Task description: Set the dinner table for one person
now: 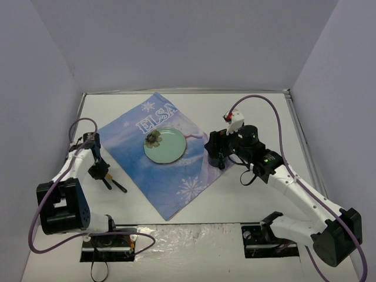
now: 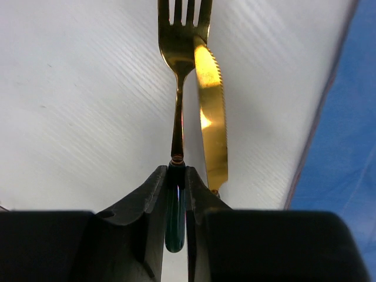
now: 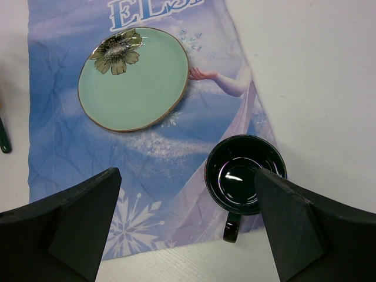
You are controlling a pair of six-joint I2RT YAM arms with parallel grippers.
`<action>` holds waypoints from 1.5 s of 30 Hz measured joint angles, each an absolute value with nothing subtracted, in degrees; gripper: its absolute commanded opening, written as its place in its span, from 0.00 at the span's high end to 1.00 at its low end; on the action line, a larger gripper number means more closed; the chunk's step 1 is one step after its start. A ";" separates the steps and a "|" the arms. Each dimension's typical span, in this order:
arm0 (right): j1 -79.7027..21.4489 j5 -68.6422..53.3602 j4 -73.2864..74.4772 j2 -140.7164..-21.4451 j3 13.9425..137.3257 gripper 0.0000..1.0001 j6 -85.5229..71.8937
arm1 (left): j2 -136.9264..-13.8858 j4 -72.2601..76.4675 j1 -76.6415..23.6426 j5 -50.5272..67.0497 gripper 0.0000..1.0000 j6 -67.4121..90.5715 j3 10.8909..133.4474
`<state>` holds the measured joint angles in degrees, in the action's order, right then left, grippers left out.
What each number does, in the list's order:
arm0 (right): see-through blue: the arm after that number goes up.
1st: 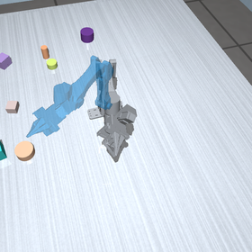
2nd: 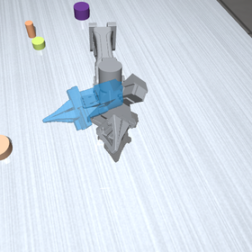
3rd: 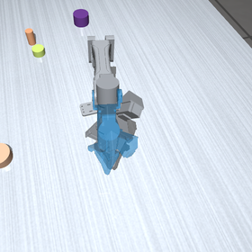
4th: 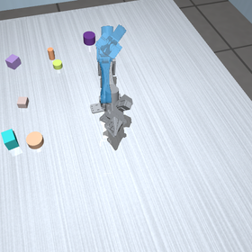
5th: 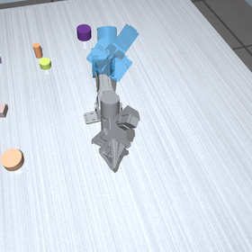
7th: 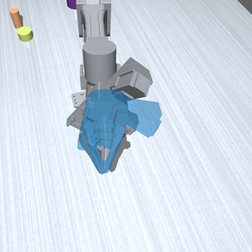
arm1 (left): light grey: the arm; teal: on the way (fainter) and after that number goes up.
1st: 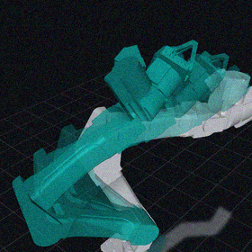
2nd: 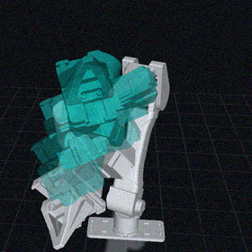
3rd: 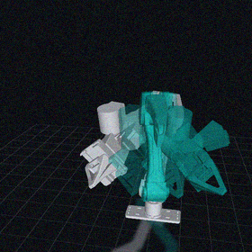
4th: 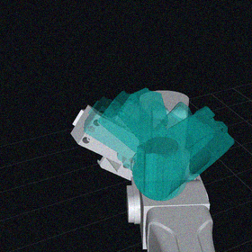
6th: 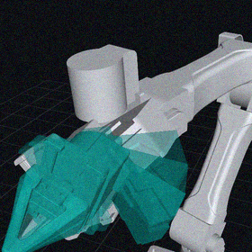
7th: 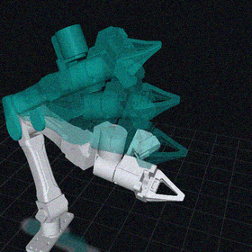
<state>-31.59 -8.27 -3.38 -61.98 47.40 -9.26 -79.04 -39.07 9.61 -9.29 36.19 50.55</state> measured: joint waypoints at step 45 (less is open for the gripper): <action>-31.97 -13.15 -2.89 -62.97 50.36 0.06 -8.21 | -125.72 -37.89 -7.11 5.80 1.00 -28.85 104.48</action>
<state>-31.97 -13.15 -2.89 -62.97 50.36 -8.21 -125.72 -37.89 -7.11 5.80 -28.85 104.48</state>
